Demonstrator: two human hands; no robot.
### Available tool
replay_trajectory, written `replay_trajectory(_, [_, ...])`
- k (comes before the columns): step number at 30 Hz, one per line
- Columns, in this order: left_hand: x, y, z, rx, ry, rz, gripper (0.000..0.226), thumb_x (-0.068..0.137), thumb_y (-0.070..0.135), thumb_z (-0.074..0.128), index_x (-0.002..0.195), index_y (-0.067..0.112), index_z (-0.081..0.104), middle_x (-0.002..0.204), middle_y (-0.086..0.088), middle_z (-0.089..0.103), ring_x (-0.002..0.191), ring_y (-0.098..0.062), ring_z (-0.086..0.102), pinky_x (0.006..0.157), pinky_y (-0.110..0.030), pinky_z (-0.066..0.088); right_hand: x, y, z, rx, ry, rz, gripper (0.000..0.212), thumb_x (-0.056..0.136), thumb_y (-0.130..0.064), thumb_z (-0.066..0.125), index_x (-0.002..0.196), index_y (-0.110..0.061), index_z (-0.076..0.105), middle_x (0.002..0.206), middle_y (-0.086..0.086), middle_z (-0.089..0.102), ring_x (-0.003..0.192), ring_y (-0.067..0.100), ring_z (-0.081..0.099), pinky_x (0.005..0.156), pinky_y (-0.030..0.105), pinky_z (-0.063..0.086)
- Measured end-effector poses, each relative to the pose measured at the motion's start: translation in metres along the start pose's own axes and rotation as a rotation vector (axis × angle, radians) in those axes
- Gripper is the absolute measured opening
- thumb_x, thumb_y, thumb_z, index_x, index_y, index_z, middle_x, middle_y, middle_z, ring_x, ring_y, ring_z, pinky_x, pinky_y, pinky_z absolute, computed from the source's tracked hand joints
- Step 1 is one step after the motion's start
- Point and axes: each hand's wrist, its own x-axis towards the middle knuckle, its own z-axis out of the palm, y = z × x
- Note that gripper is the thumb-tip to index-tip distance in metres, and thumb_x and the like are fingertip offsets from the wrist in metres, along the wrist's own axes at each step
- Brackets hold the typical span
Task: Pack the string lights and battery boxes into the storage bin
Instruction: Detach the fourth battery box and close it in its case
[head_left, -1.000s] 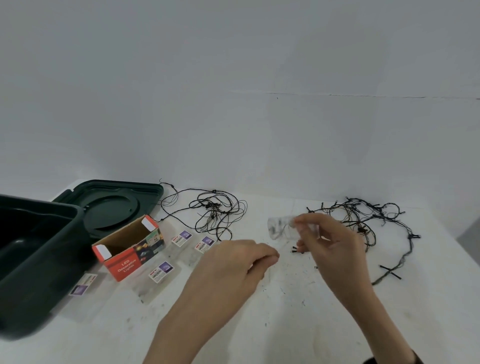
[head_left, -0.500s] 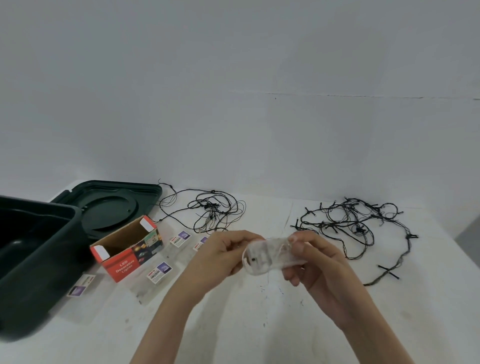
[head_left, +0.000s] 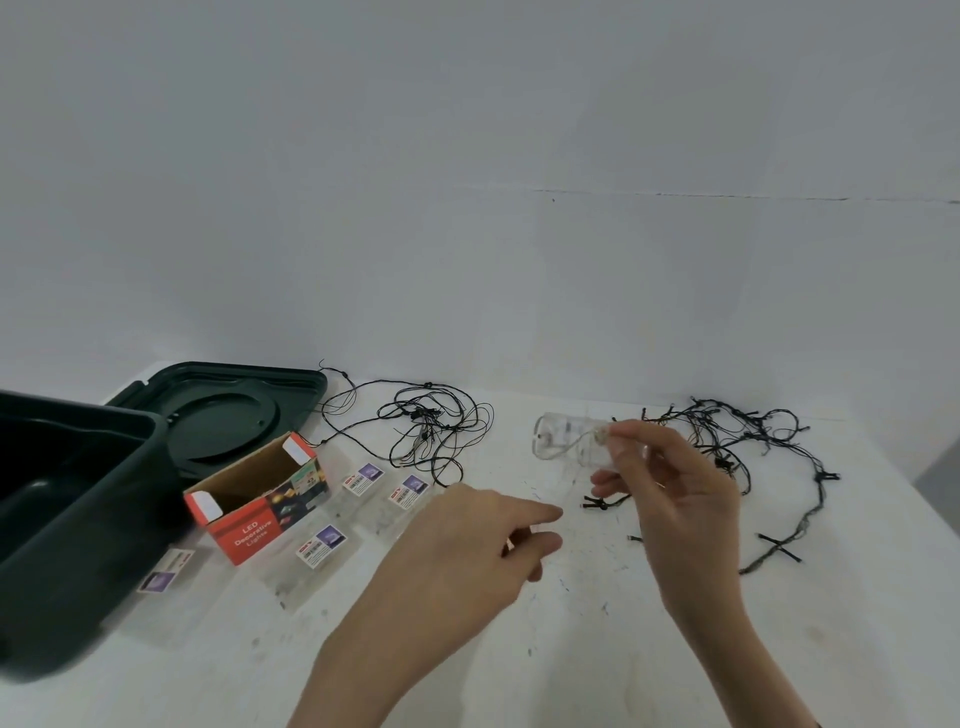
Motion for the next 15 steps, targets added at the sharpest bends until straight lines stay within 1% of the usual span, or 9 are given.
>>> replay_trajectory(1, [0.000, 0.003, -0.002, 0.097, 0.025, 0.028, 0.025, 0.094, 0.039, 0.047, 0.111, 0.036, 0.065, 0.082, 0.013, 0.072, 0.059, 0.004, 0.056, 0.077, -0.022, 0.050, -0.002, 0.000, 0.000, -0.042, -0.031, -0.011, 0.019, 0.085, -0.003, 0.064, 0.078, -0.020, 0.069, 0.063, 0.005, 0.065, 0.054, 0.019, 0.066, 0.056, 0.022, 0.052])
replay_trajectory(4, [0.004, 0.006, -0.008, 0.263, 0.127, 0.131, 0.037, 0.092, 0.046, 0.033, 0.099, 0.029, 0.066, 0.088, 0.008, 0.069, 0.079, -0.009, 0.060, 0.078, -0.033, 0.048, -0.005, 0.001, 0.000, -0.063, -0.161, 0.037, 0.022, 0.084, 0.001, 0.064, 0.075, -0.019, 0.071, 0.055, 0.006, 0.058, 0.050, 0.020, 0.063, 0.051, 0.016, 0.048])
replay_trajectory(5, [0.007, 0.005, -0.010, 0.263, 0.155, 0.153, 0.037, 0.092, 0.046, 0.033, 0.097, 0.030, 0.066, 0.088, 0.008, 0.067, 0.082, -0.010, 0.059, 0.077, -0.033, 0.047, -0.006, 0.002, -0.001, -0.056, -0.218, 0.069, 0.024, 0.083, 0.002, 0.064, 0.074, -0.018, 0.072, 0.055, 0.007, 0.058, 0.050, 0.020, 0.062, 0.050, 0.017, 0.048])
replay_trajectory(7, [0.012, 0.000, -0.014, 0.216, 0.198, 0.182, 0.028, 0.094, 0.041, 0.043, 0.097, 0.031, 0.068, 0.087, 0.008, 0.065, 0.077, -0.006, 0.054, 0.074, -0.028, 0.044, -0.007, 0.002, -0.004, 0.006, -0.342, 0.147, 0.025, 0.084, 0.004, 0.062, 0.072, -0.015, 0.073, 0.057, 0.011, 0.061, 0.050, 0.021, 0.060, 0.050, 0.023, 0.048])
replay_trajectory(8, [0.015, -0.003, -0.015, 0.178, 0.207, 0.195, 0.023, 0.094, 0.038, 0.049, 0.095, 0.030, 0.070, 0.085, 0.008, 0.065, 0.071, -0.002, 0.051, 0.072, -0.025, 0.041, -0.007, 0.001, -0.006, 0.051, -0.393, 0.196, 0.023, 0.083, 0.005, 0.062, 0.074, -0.013, 0.073, 0.059, 0.012, 0.062, 0.050, 0.022, 0.059, 0.049, 0.024, 0.048])
replay_trajectory(10, [0.018, -0.008, -0.016, 0.071, 0.212, 0.195, 0.015, 0.089, 0.032, 0.058, 0.088, 0.028, 0.073, 0.080, 0.008, 0.066, 0.065, -0.002, 0.050, 0.068, -0.016, 0.038, -0.007, 0.001, -0.009, 0.157, -0.455, 0.286, 0.019, 0.082, 0.005, 0.064, 0.073, -0.008, 0.073, 0.065, 0.013, 0.064, 0.051, 0.024, 0.057, 0.048, 0.025, 0.046])
replay_trajectory(12, [0.021, -0.013, -0.017, -0.122, 0.210, 0.145, 0.009, 0.084, 0.028, 0.066, 0.080, 0.029, 0.074, 0.076, 0.010, 0.068, 0.064, -0.002, 0.052, 0.063, -0.009, 0.037, -0.007, -0.001, -0.011, 0.292, -0.506, 0.362, 0.002, 0.073, -0.007, 0.075, 0.072, -0.008, 0.073, 0.065, 0.013, 0.063, 0.050, 0.024, 0.056, 0.046, 0.025, 0.045])
replay_trajectory(14, [0.022, -0.020, -0.014, -0.345, 0.179, 0.096, 0.010, 0.081, 0.023, 0.070, 0.076, 0.030, 0.075, 0.069, 0.009, 0.068, 0.054, -0.003, 0.048, 0.057, -0.008, 0.036, -0.008, 0.000, -0.012, 0.434, -0.553, 0.427, 0.026, 0.055, -0.023, 0.086, 0.072, -0.008, 0.072, 0.063, 0.013, 0.061, 0.047, 0.023, 0.055, 0.044, 0.024, 0.044])
replay_trajectory(15, [0.022, -0.022, -0.012, -0.439, 0.152, 0.075, 0.013, 0.080, 0.020, 0.071, 0.075, 0.031, 0.075, 0.066, -0.001, 0.068, 0.051, -0.006, 0.045, 0.054, -0.011, 0.035, -0.008, 0.001, -0.013, 0.499, -0.542, 0.450, 0.035, 0.049, -0.028, 0.089, 0.072, -0.008, 0.071, 0.062, 0.012, 0.061, 0.046, 0.023, 0.055, 0.043, 0.024, 0.044])
